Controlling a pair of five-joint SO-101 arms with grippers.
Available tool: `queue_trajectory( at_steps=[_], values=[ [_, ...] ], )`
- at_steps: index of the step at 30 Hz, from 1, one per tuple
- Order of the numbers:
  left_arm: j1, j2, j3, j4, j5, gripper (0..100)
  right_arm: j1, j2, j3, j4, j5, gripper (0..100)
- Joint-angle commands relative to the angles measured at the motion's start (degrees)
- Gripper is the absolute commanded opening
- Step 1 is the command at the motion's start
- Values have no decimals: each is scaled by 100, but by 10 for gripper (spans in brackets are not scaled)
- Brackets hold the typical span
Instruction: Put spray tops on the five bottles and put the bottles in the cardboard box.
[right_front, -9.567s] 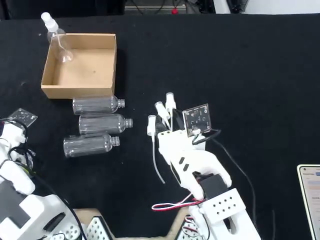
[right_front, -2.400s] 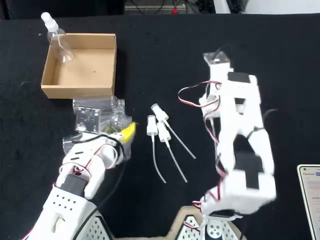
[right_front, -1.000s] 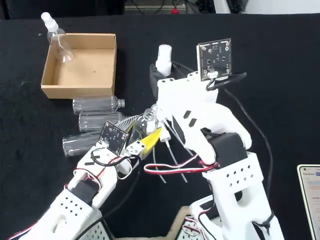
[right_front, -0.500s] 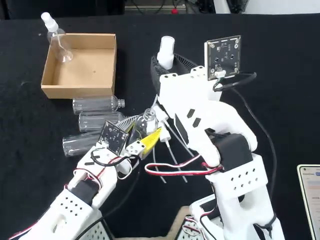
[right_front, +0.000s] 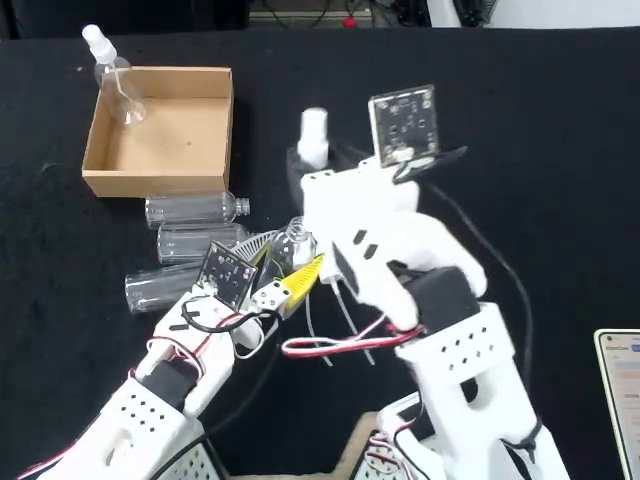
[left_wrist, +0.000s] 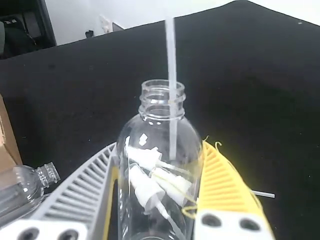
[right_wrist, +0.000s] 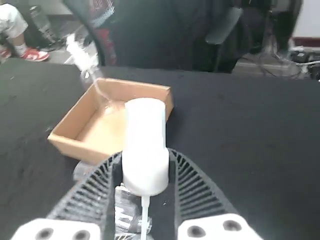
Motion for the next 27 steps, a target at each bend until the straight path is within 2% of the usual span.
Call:
queue_trajectory(
  at_steps=[1,4,11,22,27],
  values=[
    [-48,-79,154,-141,-44,116,-202,-145,66,-123,9,11],
    [-48,-79,154,-141,-53,116,-176,-154,277,-114,105,11],
    [-48,-70,154,-158,-79,116,-193,-479,716,-105,888,11],
    [-48,-70,154,-167,-79,116,-211,-2352,2607,-220,932,12],
    [-48,-70,154,-167,-79,116,-211,-2677,3152,-404,932,12]
  ],
)
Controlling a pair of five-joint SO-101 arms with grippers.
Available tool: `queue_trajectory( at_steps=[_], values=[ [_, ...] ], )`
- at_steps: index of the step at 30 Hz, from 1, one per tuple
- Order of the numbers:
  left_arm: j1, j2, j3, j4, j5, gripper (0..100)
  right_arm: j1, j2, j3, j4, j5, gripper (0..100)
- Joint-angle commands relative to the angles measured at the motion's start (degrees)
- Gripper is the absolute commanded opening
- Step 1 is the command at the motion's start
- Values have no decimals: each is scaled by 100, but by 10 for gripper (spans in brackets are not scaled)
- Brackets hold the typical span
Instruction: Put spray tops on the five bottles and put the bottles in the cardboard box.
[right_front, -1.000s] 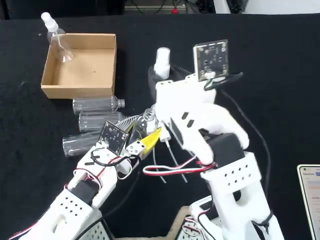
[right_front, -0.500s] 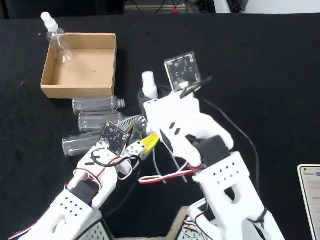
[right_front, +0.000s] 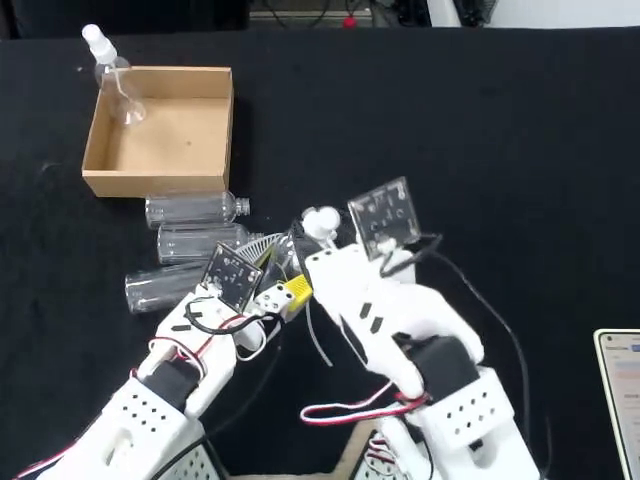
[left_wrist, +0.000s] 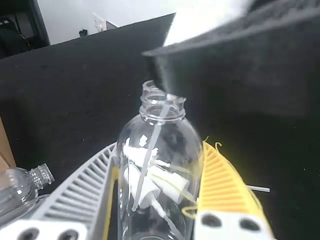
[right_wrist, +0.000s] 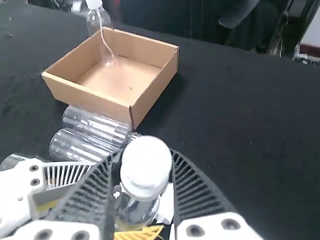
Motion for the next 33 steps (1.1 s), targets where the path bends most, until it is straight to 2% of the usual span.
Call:
queue_trajectory(
  at_steps=[1,7,11,17,24,26,31,33],
  values=[
    [-92,-70,136,-149,-35,116,-44,-75,215,-158,62,12],
    [-101,-70,127,-158,0,116,-44,48,-119,-149,97,12],
    [-101,-70,136,-158,0,116,-44,690,-743,123,527,12],
    [-101,-70,136,-158,-26,116,-53,1991,-1736,651,536,12],
    [-101,-79,127,-158,-26,116,-62,2211,-1947,738,536,13],
    [-101,-79,136,-158,-35,116,-70,2211,-1982,905,536,38],
    [-145,-79,136,-158,0,116,-413,2211,-1991,1037,580,186],
    [-259,-79,119,-158,0,116,-422,2211,-2026,1011,580,204]
  ],
)
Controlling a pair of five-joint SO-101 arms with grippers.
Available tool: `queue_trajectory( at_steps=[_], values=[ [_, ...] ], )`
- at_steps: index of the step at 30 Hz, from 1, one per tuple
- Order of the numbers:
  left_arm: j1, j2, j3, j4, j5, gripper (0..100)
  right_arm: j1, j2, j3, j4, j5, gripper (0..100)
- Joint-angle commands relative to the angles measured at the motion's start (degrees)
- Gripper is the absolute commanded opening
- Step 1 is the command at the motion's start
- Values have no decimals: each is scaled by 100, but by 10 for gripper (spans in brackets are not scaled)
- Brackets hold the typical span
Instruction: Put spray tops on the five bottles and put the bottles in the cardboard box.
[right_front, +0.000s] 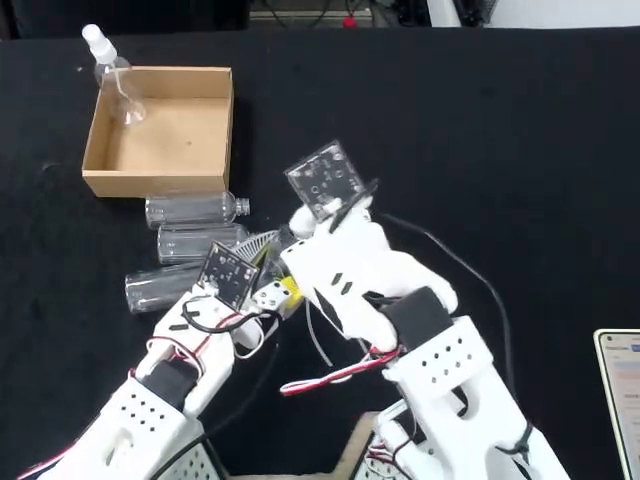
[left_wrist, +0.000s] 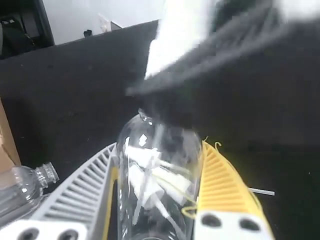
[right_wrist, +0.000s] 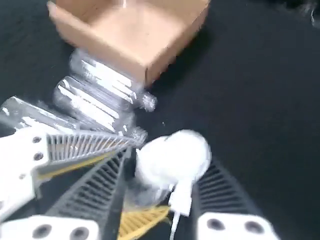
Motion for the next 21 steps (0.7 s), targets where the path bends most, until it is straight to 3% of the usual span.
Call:
queue_trajectory(
  at_steps=[1,9,12,14,16,21],
  values=[
    [-233,-88,101,-158,0,116,-88,22,-321,53,35,204],
    [-207,-88,119,-158,0,116,-79,-884,-1692,985,53,202],
    [-207,-88,119,-158,0,116,-53,-1341,-2009,1090,44,95],
    [-207,-88,110,-158,0,116,-53,-1455,-1895,949,62,7],
    [-207,-88,110,-158,0,116,-53,-1446,-1569,703,62,49],
    [-207,-88,127,-158,0,116,229,-1446,-295,-607,18,12]
  ],
)
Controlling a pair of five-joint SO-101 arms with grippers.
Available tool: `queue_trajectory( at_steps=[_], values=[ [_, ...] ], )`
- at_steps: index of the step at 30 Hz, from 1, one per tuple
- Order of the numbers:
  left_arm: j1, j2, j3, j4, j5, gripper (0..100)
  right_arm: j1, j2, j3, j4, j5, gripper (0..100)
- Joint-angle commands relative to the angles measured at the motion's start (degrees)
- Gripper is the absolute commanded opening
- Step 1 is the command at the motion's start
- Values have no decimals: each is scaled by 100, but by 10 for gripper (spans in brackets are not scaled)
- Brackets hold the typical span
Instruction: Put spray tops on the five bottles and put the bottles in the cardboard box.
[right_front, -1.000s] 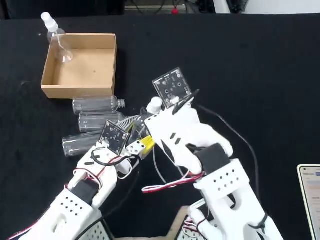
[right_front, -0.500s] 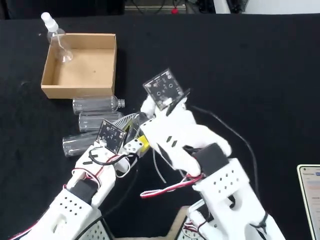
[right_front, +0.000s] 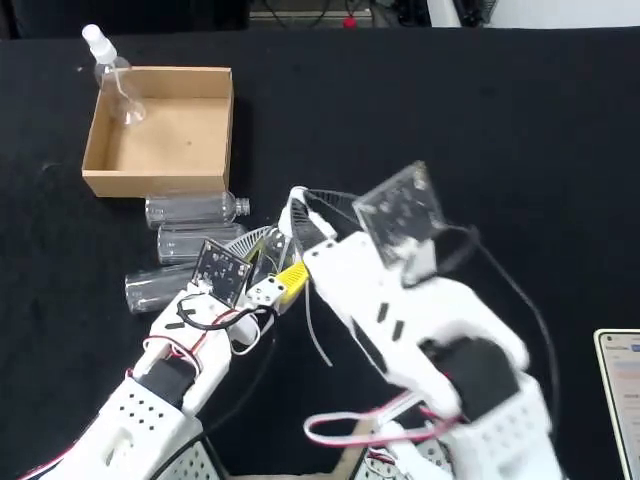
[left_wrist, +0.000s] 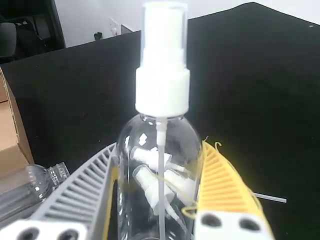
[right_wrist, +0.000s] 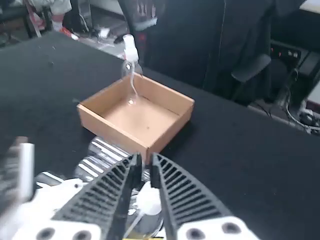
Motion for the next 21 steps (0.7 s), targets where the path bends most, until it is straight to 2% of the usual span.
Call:
queue_trajectory(
  at_steps=[1,5,13,16,21],
  values=[
    [-13,-79,127,-123,0,116,281,-110,734,-1073,-9,11],
    [-13,-79,127,-123,0,116,475,-110,1270,-1574,-9,11],
    [-13,-79,127,-123,0,116,440,-127,1763,-1538,-9,11],
    [-13,-79,127,-123,-9,116,440,-180,1464,-1222,-9,11],
    [-13,-79,127,-123,-9,116,510,-374,233,-105,35,11]
  ],
)
